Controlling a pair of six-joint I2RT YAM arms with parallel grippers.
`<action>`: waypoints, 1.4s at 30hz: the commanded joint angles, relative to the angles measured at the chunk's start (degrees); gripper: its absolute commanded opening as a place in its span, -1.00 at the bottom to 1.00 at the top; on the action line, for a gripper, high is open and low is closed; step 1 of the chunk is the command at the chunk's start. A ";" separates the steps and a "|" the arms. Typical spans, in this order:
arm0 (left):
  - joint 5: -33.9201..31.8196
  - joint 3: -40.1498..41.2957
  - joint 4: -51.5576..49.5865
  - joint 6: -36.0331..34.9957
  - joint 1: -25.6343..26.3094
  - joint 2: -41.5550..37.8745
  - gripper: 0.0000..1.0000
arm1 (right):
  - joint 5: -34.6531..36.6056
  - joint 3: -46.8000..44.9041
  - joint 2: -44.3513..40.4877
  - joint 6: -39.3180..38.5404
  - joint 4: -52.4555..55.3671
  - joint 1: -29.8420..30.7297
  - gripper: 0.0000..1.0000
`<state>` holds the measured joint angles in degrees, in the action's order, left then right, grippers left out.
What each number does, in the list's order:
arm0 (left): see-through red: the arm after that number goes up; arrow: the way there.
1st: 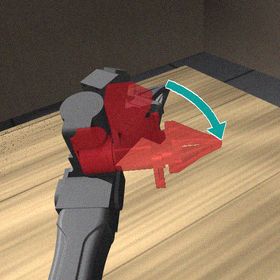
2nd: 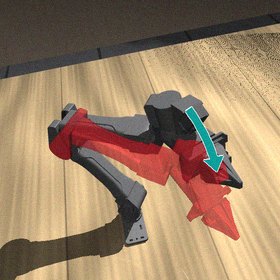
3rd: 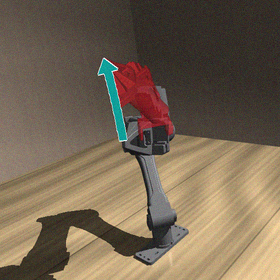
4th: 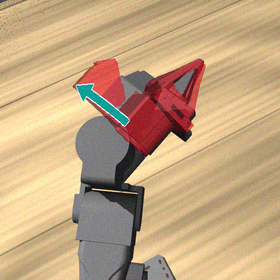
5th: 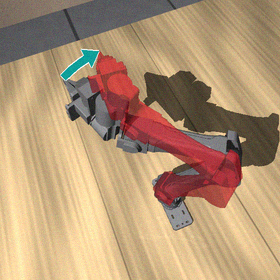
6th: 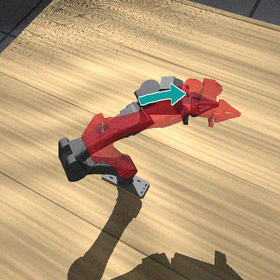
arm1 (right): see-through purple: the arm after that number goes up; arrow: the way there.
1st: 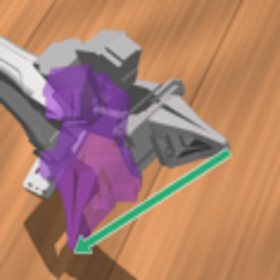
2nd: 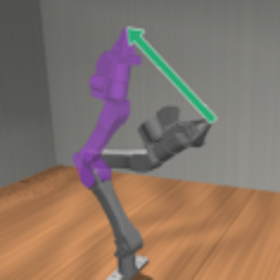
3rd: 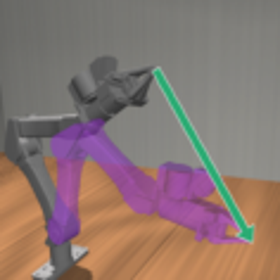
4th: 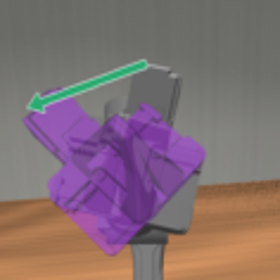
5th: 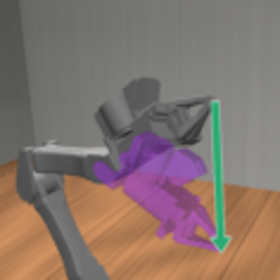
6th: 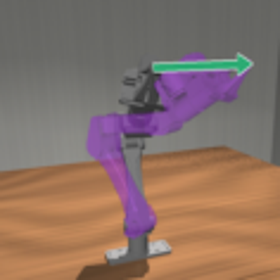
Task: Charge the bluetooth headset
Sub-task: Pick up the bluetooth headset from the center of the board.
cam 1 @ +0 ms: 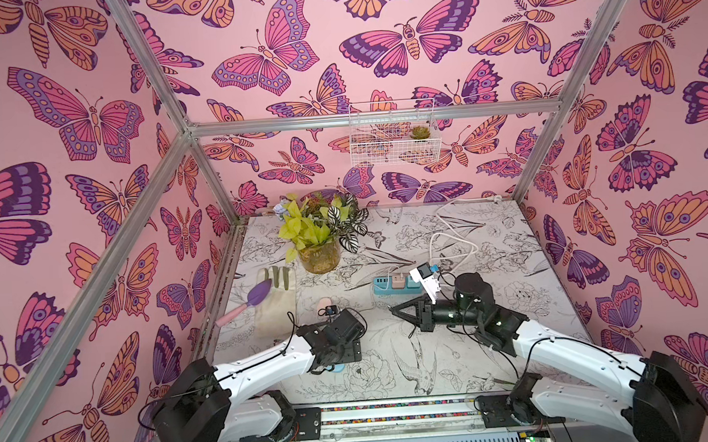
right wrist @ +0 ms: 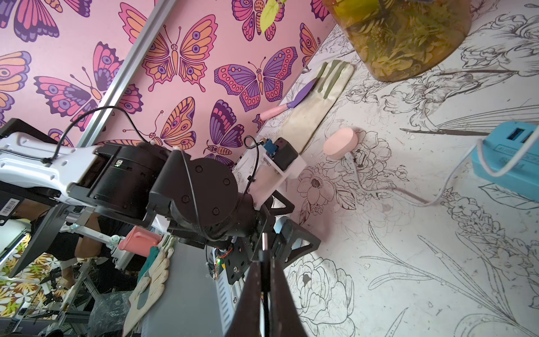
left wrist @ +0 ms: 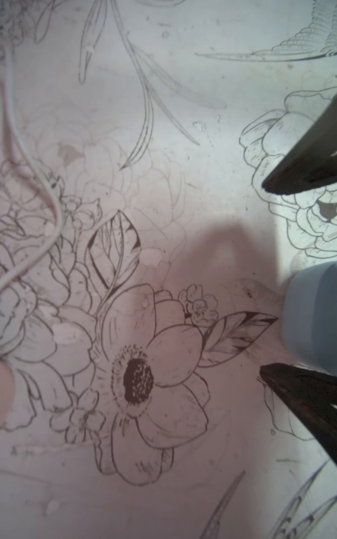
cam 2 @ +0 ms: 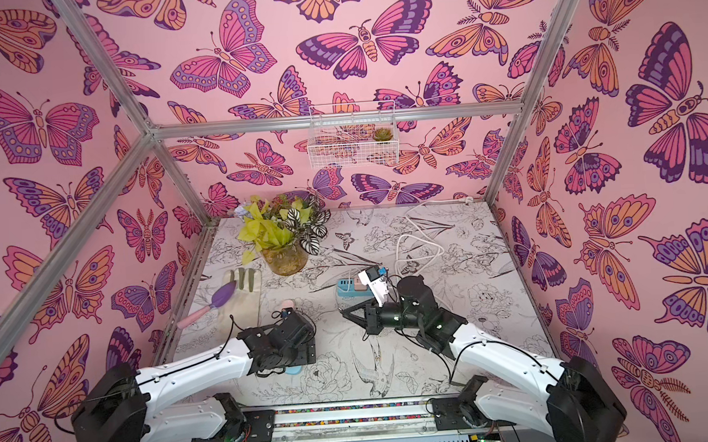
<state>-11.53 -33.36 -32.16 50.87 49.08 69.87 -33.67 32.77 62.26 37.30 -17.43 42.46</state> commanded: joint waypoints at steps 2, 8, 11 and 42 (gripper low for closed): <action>-4.52 -1.95 -5.64 1.50 0.23 -0.13 0.87 | -0.44 -0.75 -0.64 0.14 -0.81 -0.19 -1.00; -2.79 -1.92 -7.29 3.76 2.11 0.19 0.85 | 0.03 -1.31 -1.18 0.21 -0.98 -0.26 -1.00; -2.95 -2.21 -8.22 4.67 3.85 0.77 0.80 | -0.25 -1.32 -0.83 0.50 -1.50 -0.26 -1.00; -0.07 -2.60 -11.14 3.26 6.03 4.79 0.39 | 0.10 -2.12 -1.35 1.02 -2.26 -0.27 -1.00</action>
<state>-12.05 -35.55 -40.80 54.48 54.78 75.48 -33.61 30.98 61.34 37.71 -18.26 42.46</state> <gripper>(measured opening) 0.694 0.081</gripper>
